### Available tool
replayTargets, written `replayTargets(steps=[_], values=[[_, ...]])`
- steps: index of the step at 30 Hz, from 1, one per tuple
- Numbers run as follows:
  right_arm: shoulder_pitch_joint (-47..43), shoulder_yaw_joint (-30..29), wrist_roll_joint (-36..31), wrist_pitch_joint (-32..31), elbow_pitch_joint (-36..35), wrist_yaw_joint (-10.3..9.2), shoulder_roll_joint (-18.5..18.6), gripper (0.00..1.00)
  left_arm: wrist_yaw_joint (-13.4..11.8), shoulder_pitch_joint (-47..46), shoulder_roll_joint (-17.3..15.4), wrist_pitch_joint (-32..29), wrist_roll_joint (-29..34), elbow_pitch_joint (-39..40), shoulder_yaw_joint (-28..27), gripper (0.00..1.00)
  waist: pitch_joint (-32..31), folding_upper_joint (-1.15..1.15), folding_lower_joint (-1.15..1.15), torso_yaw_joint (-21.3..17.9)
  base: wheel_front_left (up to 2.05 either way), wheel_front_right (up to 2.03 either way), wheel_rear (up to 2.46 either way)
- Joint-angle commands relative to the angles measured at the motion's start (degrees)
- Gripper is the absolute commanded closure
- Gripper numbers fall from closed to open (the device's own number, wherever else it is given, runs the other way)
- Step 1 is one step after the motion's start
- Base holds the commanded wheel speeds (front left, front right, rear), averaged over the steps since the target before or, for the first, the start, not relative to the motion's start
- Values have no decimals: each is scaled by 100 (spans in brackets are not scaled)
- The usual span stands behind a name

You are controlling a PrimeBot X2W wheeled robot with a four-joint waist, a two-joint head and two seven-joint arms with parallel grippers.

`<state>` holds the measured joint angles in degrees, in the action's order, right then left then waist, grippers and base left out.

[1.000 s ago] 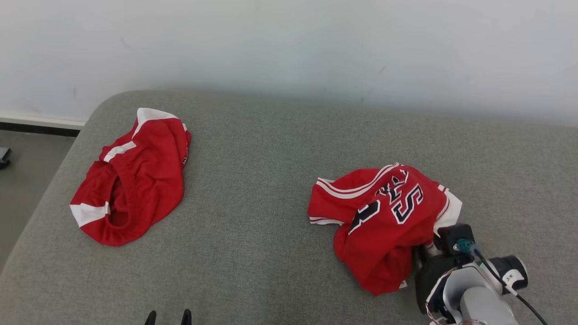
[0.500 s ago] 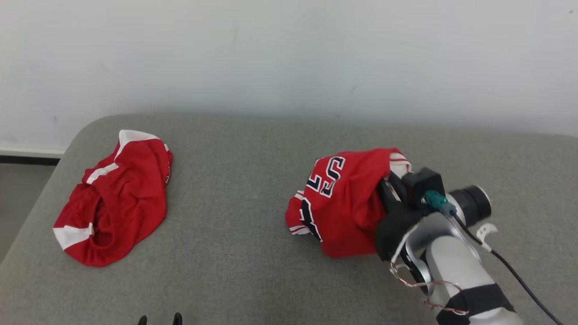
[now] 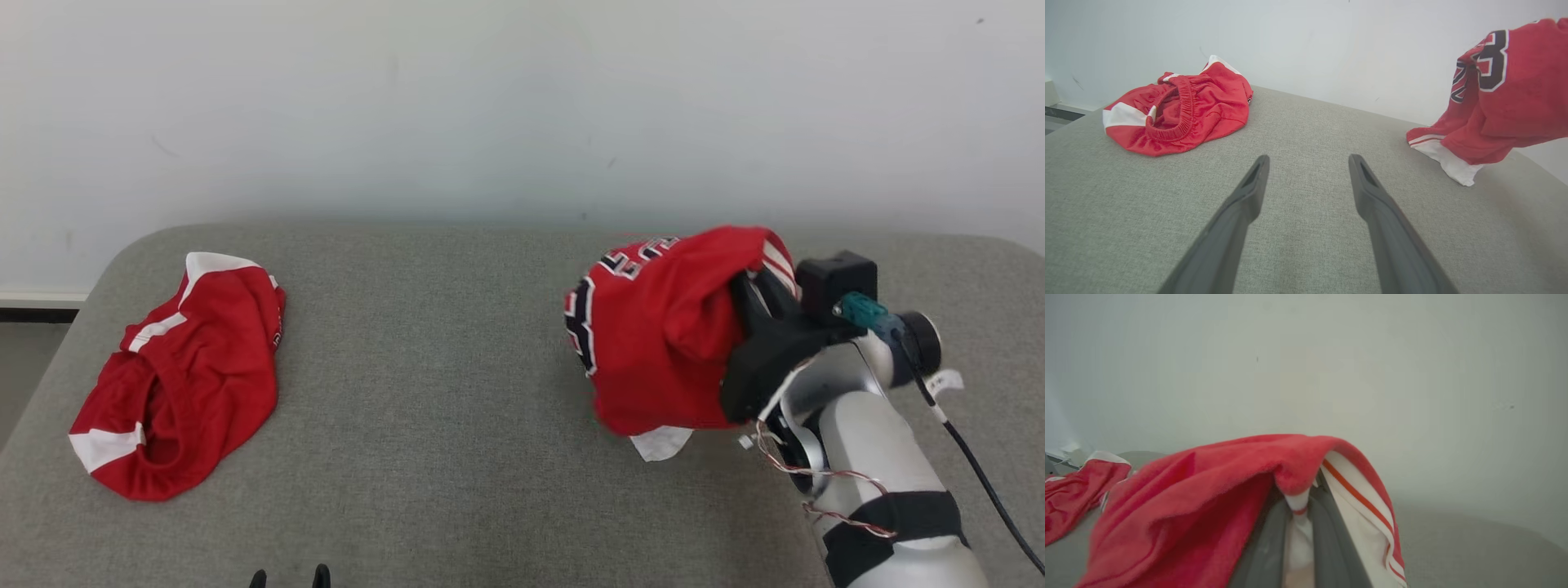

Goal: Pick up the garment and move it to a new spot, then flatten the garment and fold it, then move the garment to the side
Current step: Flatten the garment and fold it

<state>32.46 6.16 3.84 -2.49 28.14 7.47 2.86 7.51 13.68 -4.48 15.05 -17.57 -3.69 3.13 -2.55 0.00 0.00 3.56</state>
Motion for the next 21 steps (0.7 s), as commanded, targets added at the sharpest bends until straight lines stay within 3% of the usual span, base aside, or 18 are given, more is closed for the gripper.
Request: replayTargets(steps=[1, 5, 9, 16, 21], values=[[-134, -178, -153, 7, 92, 6, 6, 100, -5, -6, 7, 19, 0, 13, 10, 0, 38, 0, 0, -23, 0, 0, 0], [-338, -842, -631, 66, 311, 6, 3, 100, -5, -34, 22, 19, -25, -5, 30, 0, 96, 0, 0, -64, 0, 0, 0], [-400, -1159, -809, 181, 102, 6, 3, 100, -5, -2, 35, 19, -39, -24, -16, 0, 90, 0, 0, -151, 0, 0, 0], [-227, -971, -957, 103, -919, 6, 3, 100, -5, -16, 70, 19, -46, -52, 1, 0, -17, 0, 0, -316, 0, 0, 0], [-382, -724, -716, -146, -1467, 6, 0, 100, -5, -34, 82, 19, -43, -64, 26, 0, -53, 0, 0, -323, 0, 0, 0]])
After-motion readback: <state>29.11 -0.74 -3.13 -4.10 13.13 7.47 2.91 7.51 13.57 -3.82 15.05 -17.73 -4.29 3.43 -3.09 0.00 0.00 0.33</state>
